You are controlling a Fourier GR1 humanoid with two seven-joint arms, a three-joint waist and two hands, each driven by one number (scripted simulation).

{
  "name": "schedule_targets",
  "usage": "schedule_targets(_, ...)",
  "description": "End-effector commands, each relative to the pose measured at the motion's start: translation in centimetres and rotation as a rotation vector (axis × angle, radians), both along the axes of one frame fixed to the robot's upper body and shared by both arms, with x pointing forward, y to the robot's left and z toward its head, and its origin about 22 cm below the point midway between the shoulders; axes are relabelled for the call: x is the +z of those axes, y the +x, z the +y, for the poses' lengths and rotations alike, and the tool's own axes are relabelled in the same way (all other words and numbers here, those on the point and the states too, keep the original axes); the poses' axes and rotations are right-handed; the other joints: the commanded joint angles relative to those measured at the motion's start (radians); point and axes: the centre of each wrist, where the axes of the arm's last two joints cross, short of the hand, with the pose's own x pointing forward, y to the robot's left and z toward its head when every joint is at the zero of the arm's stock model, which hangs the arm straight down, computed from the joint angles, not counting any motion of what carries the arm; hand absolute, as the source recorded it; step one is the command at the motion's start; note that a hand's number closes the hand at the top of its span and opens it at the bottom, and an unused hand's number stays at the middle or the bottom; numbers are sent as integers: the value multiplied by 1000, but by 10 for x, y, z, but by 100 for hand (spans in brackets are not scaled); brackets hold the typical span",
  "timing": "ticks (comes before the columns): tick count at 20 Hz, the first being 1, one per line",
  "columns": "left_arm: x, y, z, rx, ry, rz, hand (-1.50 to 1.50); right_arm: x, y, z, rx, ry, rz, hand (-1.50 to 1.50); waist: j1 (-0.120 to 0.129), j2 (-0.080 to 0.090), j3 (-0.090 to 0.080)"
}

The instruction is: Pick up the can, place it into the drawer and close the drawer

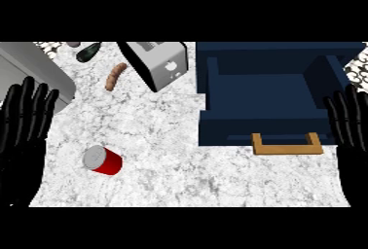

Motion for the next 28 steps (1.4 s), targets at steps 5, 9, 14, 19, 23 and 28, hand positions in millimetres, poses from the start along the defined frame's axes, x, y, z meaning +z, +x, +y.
schedule_targets(5, 5, -7, -25, -763, -14, -59, -150, 4, 0, 0, 5, -4, -68, -150, -22, 0, -23)
schedule_targets(9, -20, -17, 11, -892, 213, 285, -150, -26, 1, -14, -127, 25, 218, -150, 9, 13, -20)
schedule_targets(14, -4, -8, 92, -944, 232, 285, -150, -25, -18, -19, -122, -2, 257, -150, 3, 6, -18)
schedule_targets(19, 5, -4, 117, -959, 218, 317, -150, -6, -9, -26, -130, 2, 255, -150, 5, 6, -18)
schedule_targets(23, 0, 12, 147, -921, 174, 356, -150, -26, -22, -30, -118, 22, 258, -150, -3, 7, -17)
schedule_targets(28, 1, 23, 121, -883, 199, 378, -150, -32, -24, -26, -125, 41, 232, -150, -1, 6, -17)
